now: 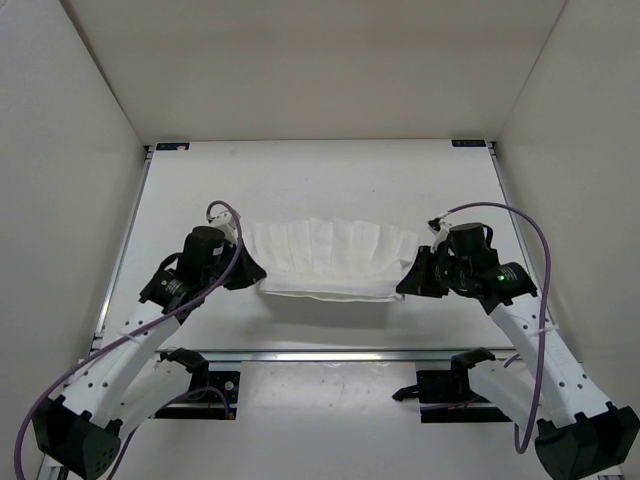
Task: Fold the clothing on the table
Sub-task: Fold the skirt
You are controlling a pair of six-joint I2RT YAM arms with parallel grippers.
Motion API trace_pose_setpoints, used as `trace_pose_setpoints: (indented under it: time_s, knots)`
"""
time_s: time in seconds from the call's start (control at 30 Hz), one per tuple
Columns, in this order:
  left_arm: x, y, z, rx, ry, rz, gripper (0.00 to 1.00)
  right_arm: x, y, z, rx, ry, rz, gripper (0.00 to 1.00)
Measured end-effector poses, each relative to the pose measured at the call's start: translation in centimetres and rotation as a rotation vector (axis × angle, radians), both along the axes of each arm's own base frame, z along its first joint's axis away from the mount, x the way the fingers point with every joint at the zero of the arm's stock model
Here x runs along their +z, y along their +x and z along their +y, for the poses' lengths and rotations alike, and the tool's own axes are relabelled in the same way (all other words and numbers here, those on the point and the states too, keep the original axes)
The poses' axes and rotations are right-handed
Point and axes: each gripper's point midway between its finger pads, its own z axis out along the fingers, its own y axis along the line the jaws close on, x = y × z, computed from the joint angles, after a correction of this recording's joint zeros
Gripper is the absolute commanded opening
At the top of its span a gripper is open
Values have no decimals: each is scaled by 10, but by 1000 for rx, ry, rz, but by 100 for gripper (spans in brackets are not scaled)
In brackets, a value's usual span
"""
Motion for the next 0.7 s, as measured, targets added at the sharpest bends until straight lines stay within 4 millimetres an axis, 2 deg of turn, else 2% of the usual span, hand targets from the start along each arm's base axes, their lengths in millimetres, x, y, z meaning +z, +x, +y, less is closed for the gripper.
trace_pose_setpoints:
  time_s: [0.1, 0.2, 0.27, 0.37, 0.43, 0.53, 0.57, 0.6, 0.67, 0.7]
  knots:
    - [8, -5, 2, -2, -18, -3, 0, 5, -9, 1, 6, 21, 8, 0]
    - [17, 0, 2, 3, -33, -6, 0, 8, -8, 2, 12, 33, 35, 0]
    - [20, 10, 1, 9, -36, -2, 0, 11, 1, 2, 5, 40, 47, 0]
    - [10, 32, 3, 33, -15, 29, 1, 13, 26, 4, -3, 40, 76, 0]
    - [-8, 51, 7, 59, 12, 76, 0, 11, 51, 10, -4, 37, 94, 1]
    - [-33, 80, 12, 96, 51, 145, 0, 6, 99, 18, -14, 37, 117, 0]
    - [-40, 92, 13, 105, 63, 161, 5, 4, 118, 20, -18, 35, 122, 0]
    - [-45, 107, 15, 117, 73, 175, 23, 2, 140, 23, -25, 32, 119, 10]
    - [-53, 143, 19, 145, 80, 178, 41, -4, 194, 27, -46, 30, 104, 32]
    - [-56, 159, 23, 159, 87, 179, 46, -8, 220, 27, -64, 24, 86, 37]
